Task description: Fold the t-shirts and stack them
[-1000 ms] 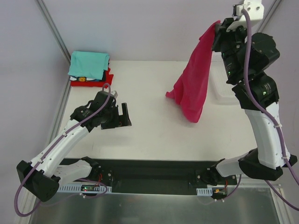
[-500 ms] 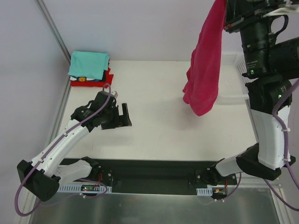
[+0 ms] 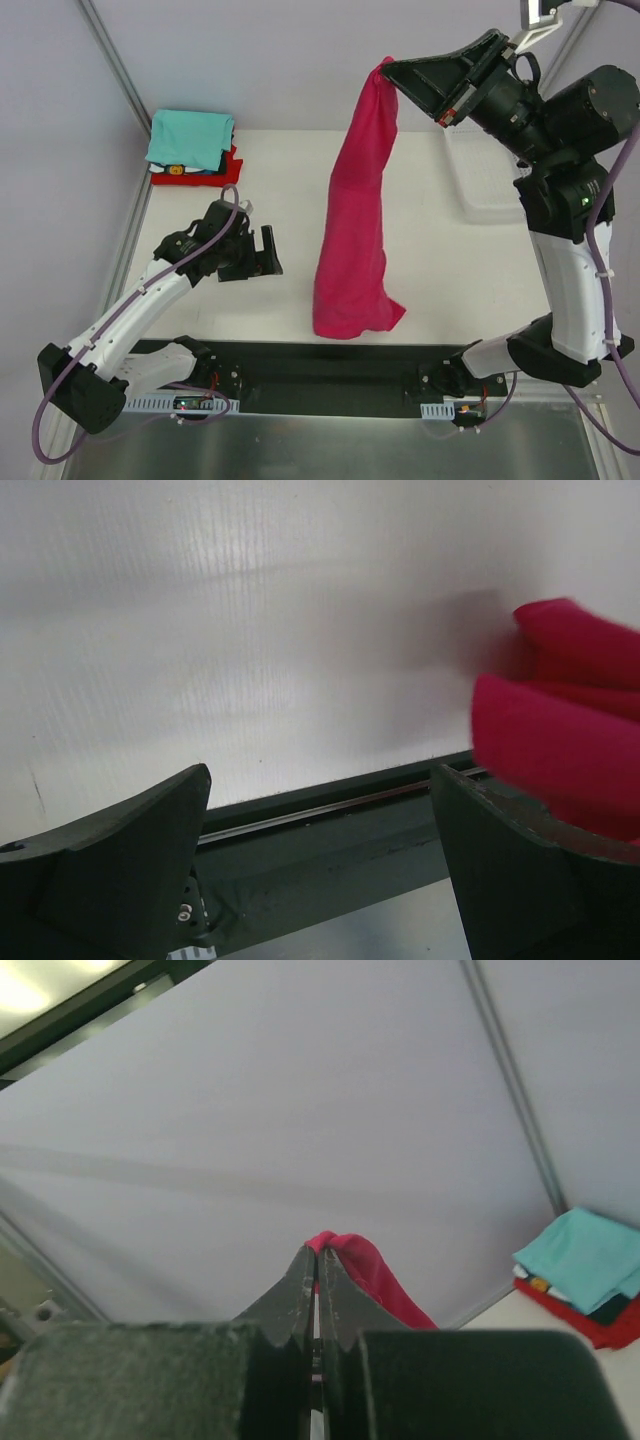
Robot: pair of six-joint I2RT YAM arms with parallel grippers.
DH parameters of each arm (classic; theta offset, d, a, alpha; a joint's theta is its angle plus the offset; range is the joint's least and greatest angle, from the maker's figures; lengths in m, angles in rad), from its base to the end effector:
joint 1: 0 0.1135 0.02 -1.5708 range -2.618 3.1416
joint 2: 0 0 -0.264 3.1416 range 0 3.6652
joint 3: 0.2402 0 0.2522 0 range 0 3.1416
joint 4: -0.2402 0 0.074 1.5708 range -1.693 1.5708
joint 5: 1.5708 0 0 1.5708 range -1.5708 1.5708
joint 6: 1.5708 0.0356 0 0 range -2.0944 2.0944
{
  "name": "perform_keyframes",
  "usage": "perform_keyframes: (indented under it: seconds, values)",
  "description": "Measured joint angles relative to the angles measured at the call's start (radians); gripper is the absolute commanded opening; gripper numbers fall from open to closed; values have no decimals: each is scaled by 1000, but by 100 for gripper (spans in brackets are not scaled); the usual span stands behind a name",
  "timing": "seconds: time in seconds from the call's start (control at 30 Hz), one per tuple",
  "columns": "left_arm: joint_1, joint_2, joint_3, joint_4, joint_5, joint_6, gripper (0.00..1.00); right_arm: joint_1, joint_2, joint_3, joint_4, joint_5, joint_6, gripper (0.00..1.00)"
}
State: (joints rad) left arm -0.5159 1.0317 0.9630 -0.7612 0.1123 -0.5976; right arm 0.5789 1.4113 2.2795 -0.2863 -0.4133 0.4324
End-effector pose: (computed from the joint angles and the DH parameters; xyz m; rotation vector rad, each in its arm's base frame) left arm 0.1779 -0.1055 0.3024 -0.0475 2.4965 -0.6315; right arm 0.1425 0.1102 0.6585 -0.4757 0.9998 1.1165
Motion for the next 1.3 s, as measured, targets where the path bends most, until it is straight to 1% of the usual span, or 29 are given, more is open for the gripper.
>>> perform_keyframes:
  seconds: [0.13,0.2,0.33,0.4,0.47,0.6,0.77,0.9,1.07,1.17,1.3]
  values:
    - [0,0,-16,22,13,-11,91,-54,14,-10,23,-139,179,1]
    - [-2,2,-22,31,15,-17,91,-106,7,-14,45,-185,242,1]
    - [-7,19,-26,51,17,-24,91,-302,-40,-61,149,-284,399,1]
    - [-10,29,-27,60,19,-27,91,-420,-98,-160,261,-317,504,1]
    - [-15,36,-28,70,19,-31,91,-492,-135,-243,343,-353,584,1]
    - [-15,40,-29,77,19,-35,91,-552,-145,-323,443,-396,661,1]
    - [-15,37,-31,77,18,-35,91,-639,-71,-352,469,-416,698,1]
    - [-15,28,-42,77,18,-35,91,-660,23,-317,435,-419,700,1]
    - [-15,28,-45,77,18,-35,91,-648,128,-182,375,-423,686,1]
    - [-15,28,-45,77,18,-35,91,-612,165,-105,367,-437,686,1]
    - [-15,28,-45,77,19,-39,91,-505,171,-78,369,-467,684,1]
